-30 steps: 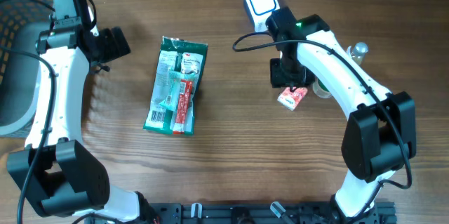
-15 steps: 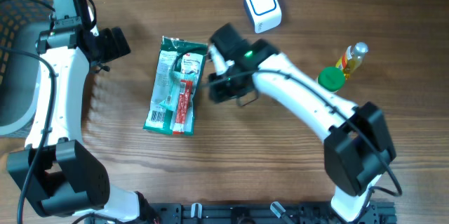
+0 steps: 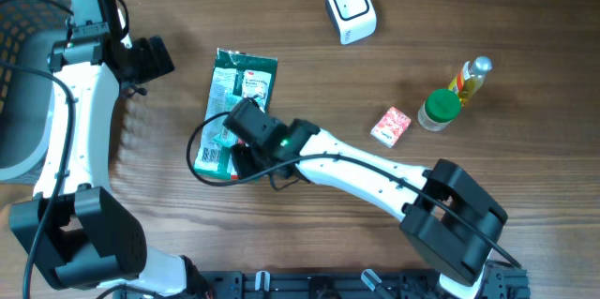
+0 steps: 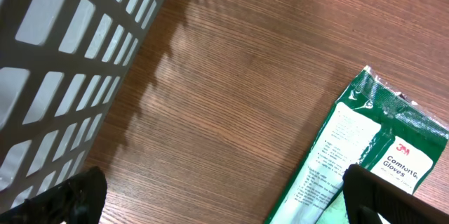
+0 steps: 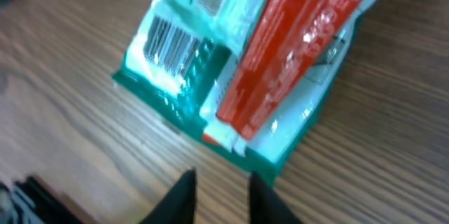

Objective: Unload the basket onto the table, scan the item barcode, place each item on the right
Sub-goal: 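Reach the right gripper to the gloves pack and grasp its red strips, then pull the red strips rightward off the gloves pack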

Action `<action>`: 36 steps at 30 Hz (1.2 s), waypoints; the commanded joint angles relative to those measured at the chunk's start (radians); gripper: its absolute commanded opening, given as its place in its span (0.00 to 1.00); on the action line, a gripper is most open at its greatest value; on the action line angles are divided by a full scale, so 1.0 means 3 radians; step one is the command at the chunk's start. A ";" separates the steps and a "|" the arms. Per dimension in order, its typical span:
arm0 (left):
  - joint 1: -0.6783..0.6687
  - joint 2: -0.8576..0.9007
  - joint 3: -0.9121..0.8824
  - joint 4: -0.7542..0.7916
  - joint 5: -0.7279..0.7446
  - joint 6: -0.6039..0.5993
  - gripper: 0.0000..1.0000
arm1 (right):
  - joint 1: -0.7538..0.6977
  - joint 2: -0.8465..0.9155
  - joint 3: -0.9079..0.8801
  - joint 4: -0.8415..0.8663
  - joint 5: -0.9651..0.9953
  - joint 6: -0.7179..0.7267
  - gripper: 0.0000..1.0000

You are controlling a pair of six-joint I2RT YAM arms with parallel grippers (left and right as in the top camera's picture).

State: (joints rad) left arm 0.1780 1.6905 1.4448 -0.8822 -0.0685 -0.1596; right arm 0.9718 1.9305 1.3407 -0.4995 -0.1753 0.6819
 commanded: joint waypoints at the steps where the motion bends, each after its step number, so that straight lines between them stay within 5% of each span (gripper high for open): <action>1: 0.0011 -0.0006 0.0024 0.0009 0.0027 -0.0008 1.00 | 0.0006 0.0037 -0.0259 0.0374 -0.0056 0.0195 0.22; 14: 0.0011 -0.0006 0.0024 0.0009 0.0027 -0.0008 1.00 | 0.0013 0.0039 -0.0782 0.1263 -0.0069 0.0312 0.23; 27: 0.0011 -0.0006 0.0024 0.0009 0.0027 -0.0008 1.00 | 0.0024 0.0289 -0.0847 0.1460 -0.0024 0.0556 0.31; 32: 0.0011 -0.0006 0.0024 0.0009 0.0027 -0.0008 1.00 | 0.0023 0.0306 -0.0846 0.1537 -0.0151 0.0554 0.08; 36: 0.0013 -0.0006 0.0024 0.0009 0.0027 -0.0008 1.00 | 0.0003 0.0244 -0.0846 0.1540 -0.0304 0.0502 0.04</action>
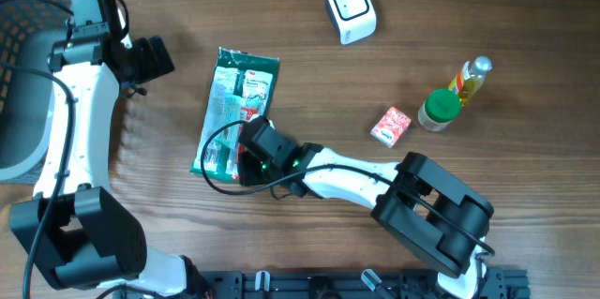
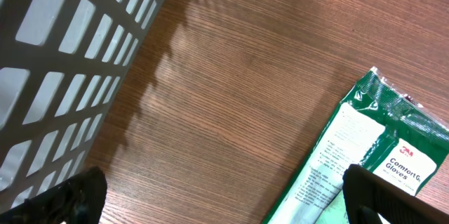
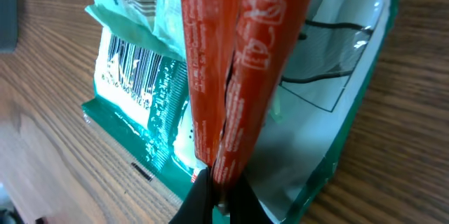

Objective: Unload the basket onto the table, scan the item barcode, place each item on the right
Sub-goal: 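Pull the red strips rightward off the gloves pack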

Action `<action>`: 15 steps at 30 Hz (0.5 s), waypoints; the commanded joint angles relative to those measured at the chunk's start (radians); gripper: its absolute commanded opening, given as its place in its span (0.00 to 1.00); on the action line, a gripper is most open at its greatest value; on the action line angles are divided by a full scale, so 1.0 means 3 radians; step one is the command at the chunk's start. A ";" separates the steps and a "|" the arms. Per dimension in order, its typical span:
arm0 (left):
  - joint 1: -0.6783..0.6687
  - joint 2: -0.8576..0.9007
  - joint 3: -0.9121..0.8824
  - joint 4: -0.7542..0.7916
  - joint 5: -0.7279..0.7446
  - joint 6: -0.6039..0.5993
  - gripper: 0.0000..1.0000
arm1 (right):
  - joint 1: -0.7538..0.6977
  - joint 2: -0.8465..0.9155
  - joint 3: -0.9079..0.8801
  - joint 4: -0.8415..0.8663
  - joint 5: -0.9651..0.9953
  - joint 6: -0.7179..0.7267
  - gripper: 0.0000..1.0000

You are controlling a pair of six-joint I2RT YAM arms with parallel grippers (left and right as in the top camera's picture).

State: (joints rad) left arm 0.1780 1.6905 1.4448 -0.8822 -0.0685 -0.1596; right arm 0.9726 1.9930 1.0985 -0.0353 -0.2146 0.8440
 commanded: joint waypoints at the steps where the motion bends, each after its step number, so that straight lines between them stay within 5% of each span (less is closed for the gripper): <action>1: 0.0011 -0.0006 0.0024 0.0009 0.0027 -0.0008 1.00 | -0.0003 0.0003 -0.0038 -0.0028 -0.0193 -0.0062 0.04; 9: 0.0011 -0.0006 0.0024 0.0009 0.0027 -0.0008 1.00 | -0.0015 -0.0568 -0.0038 -0.0277 -0.0066 -0.1226 0.04; 15: 0.0011 -0.0006 0.0024 0.0009 0.0027 -0.0008 1.00 | -0.0020 -0.0703 -0.0037 -0.1082 0.0285 -0.2754 0.04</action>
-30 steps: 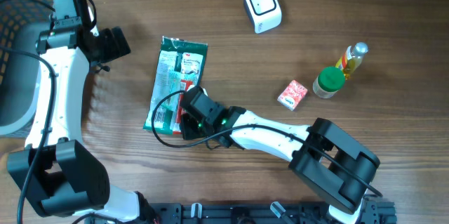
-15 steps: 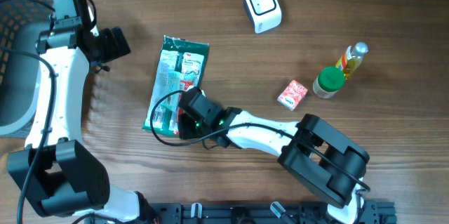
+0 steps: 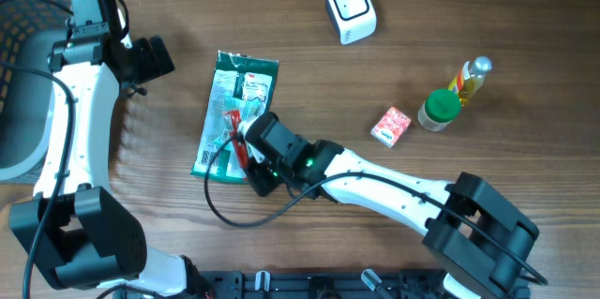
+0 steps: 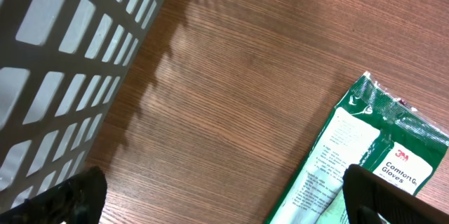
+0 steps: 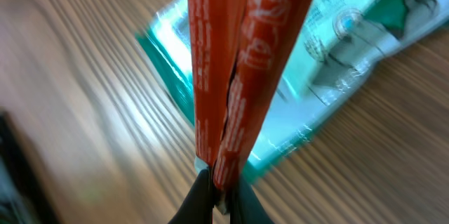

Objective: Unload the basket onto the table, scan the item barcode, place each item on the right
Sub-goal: 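Pull the red strips rightward off the gloves pack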

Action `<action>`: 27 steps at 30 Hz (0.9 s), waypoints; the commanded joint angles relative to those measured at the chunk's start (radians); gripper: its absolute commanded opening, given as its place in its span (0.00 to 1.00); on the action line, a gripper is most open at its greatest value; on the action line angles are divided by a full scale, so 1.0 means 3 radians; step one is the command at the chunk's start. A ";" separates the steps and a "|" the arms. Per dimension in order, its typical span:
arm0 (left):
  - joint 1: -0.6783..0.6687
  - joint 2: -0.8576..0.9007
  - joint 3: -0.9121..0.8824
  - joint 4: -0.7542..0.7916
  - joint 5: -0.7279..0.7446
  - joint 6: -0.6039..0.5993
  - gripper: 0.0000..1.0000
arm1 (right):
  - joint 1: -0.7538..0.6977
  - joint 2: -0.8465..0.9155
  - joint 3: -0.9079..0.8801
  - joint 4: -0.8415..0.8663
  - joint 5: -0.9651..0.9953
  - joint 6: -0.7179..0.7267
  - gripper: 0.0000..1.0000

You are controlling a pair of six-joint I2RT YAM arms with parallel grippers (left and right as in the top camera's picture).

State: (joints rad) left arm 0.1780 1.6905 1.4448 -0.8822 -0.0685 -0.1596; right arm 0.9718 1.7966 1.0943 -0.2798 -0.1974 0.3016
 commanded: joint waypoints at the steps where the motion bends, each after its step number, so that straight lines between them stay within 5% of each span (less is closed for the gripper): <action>1: 0.0011 -0.0006 0.0024 0.0009 0.0027 -0.0008 1.00 | -0.0018 -0.0048 -0.0024 -0.0476 0.0312 -0.1228 0.04; 11: 0.0011 -0.0006 0.0024 0.0009 0.0027 -0.0006 1.00 | -0.0100 -0.0048 -0.0024 -0.1621 0.1068 -0.2617 0.04; 27: 0.0011 -0.0006 0.0024 0.0009 0.0027 -0.0008 1.00 | -0.0474 -0.0048 -0.0024 -0.1818 0.0902 -0.2655 0.04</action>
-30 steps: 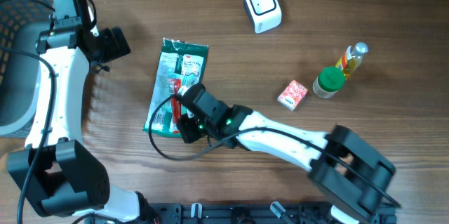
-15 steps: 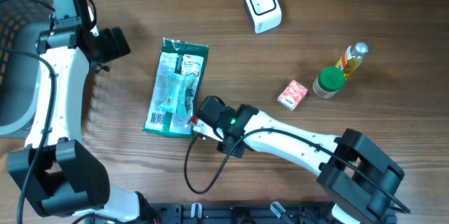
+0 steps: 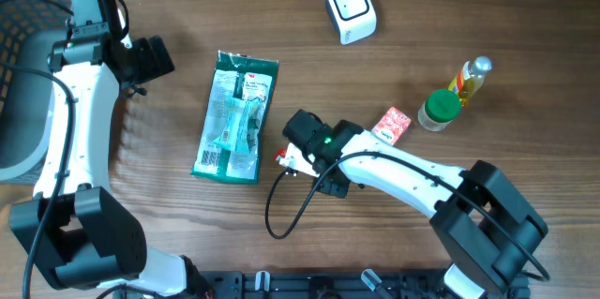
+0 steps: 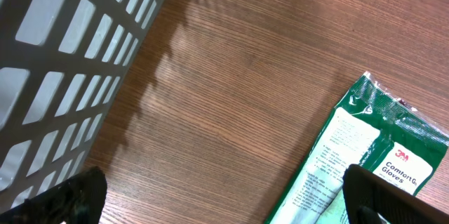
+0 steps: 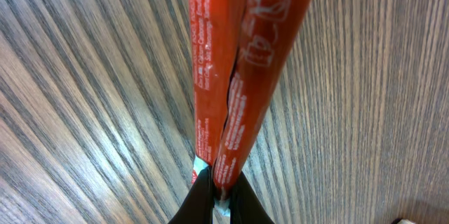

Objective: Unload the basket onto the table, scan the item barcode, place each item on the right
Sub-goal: 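Pull the red strips rightward off the gloves pack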

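Note:
My right gripper (image 5: 223, 185) is shut on the end of a red twin-stick packet (image 5: 238, 62), which hangs over bare wood. In the overhead view the right gripper (image 3: 292, 149) sits just right of a green glove pack (image 3: 234, 116) lying flat on the table. A white barcode scanner (image 3: 351, 8) stands at the far middle, well away from the packet. My left gripper (image 4: 224, 196) is open at the left, over wood, with the glove pack's top corner (image 4: 372, 147) beside its right finger.
A grey lattice basket (image 4: 63, 55) stands at the left edge. To the right are a small red-and-white box (image 3: 391, 126), a green-capped jar (image 3: 439, 110) and a yellow bottle (image 3: 472, 76). A black cable loops under the right arm near the front.
My right gripper, still shut on the red packet, has moved right, from over the glove pack's lower right edge to bare wood beside it. The left arm has not moved.
First my right gripper was open over the glove pack's lower end, where the red packet lay on top. Then it was shut on the packet's end. Then it held the packet above the pack, and now right of it. The glove pack shifted slightly.

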Action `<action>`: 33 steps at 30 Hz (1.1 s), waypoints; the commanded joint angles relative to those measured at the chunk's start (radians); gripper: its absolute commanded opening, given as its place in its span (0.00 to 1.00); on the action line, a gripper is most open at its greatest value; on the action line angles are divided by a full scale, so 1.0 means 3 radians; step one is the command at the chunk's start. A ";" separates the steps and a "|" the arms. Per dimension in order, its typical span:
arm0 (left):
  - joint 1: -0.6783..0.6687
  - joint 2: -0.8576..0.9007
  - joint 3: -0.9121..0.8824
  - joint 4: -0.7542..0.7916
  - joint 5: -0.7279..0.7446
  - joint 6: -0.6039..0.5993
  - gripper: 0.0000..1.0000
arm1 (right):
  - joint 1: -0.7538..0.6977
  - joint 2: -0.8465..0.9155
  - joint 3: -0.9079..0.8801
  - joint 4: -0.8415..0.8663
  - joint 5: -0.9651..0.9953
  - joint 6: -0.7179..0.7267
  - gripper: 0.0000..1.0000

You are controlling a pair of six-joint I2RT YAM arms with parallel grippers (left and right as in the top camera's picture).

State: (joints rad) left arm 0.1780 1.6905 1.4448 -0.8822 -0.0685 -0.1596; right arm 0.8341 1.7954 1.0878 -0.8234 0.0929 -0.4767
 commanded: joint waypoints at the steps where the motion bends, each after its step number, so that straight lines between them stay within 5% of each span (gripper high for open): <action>1: 0.0011 -0.0006 0.0024 0.0009 0.0027 -0.0008 1.00 | -0.0015 -0.0045 -0.0003 -0.0005 -0.0065 -0.0064 0.04; 10: 0.0011 -0.0006 0.0024 0.0009 0.0027 -0.0008 1.00 | -0.0366 -0.0045 -0.0003 0.0048 -0.0443 -0.0066 0.05; 16: 0.0011 -0.0006 0.0024 0.0009 0.0027 -0.0008 1.00 | -0.0488 -0.0045 -0.0003 0.0107 -0.0591 -0.0060 0.48; 21: 0.0011 -0.0006 0.0024 0.0009 0.0027 -0.0008 1.00 | -0.0514 -0.0045 -0.0003 0.0187 -0.0589 0.0301 0.63; 25: 0.0011 -0.0006 0.0024 0.0009 0.0027 -0.0008 1.00 | -0.0697 -0.0045 -0.0003 0.0179 -0.0635 0.0802 0.55; 27: 0.0013 -0.0006 0.0024 0.0009 0.0027 -0.0008 1.00 | -0.0819 -0.0045 -0.0003 0.0158 -0.0877 0.0837 0.46; 33: 0.0011 -0.0006 0.0024 0.0009 0.0027 -0.0008 1.00 | -0.1016 -0.0043 -0.0003 0.0123 -0.1392 0.0832 0.43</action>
State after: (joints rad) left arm 0.1780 1.6905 1.4448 -0.8822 -0.0681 -0.1600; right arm 0.5278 1.7954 1.0878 -0.7818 -0.2344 -0.2493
